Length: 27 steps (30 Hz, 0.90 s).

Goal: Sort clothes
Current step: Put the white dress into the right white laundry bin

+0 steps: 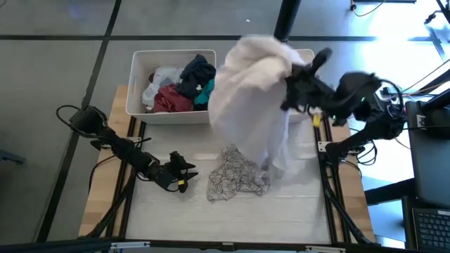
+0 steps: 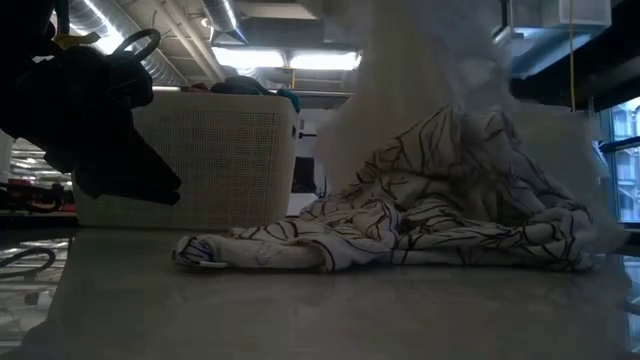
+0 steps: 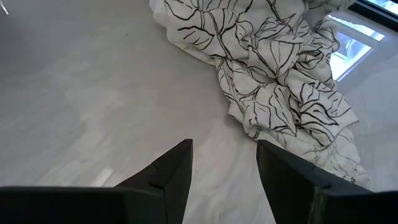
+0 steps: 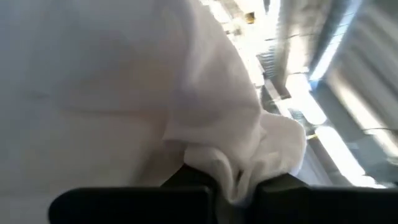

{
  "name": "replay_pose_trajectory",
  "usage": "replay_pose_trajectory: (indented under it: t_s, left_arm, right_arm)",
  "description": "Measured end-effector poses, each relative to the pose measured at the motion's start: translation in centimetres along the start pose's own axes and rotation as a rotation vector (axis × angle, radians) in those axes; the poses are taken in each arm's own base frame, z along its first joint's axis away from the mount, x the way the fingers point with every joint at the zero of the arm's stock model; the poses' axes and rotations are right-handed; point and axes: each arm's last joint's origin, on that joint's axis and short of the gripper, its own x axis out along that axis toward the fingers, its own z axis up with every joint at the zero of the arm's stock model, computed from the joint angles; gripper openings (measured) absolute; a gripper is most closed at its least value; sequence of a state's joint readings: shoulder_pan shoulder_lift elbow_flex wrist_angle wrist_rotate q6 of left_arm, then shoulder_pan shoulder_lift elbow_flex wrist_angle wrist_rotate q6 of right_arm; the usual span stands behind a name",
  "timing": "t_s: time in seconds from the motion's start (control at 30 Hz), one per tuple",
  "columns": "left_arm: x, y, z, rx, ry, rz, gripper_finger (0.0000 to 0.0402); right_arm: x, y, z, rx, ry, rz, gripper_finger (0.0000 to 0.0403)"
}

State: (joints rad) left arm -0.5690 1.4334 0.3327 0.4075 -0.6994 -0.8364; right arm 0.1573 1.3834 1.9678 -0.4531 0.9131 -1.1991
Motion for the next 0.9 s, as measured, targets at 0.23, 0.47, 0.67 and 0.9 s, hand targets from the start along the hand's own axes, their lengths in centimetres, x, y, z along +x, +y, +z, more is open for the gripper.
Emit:
replay_pose_trajectory:
  t_s: [0.23, 0.47, 0.67, 0.9]
  left_arm:
    - [0.0, 0.0, 0.0, -0.002, 0.000, 0.000, 0.0169]
    - [0.0, 0.0, 0.0, -0.002, -0.012, 0.012, 0.0169]
    - [0.0, 0.1, 0.0, -0.001, -0.016, 0.016, 0.0169]
    - [0.0, 0.1, 0.1, 0.002, -0.022, 0.021, 0.0169]
  right_arm:
    - [1.9, -4.7, -1.4, -0.072, -0.068, -0.323, 0.0023]
    - [2.7, -8.0, -3.3, -0.195, -0.126, -0.611, 0.0023]
    - [4.8, -7.9, -6.1, -0.273, 0.068, -0.512, 0.0023]
    - [7.7, -4.6, -10.3, -0.250, 0.276, -0.180, 0.0023]
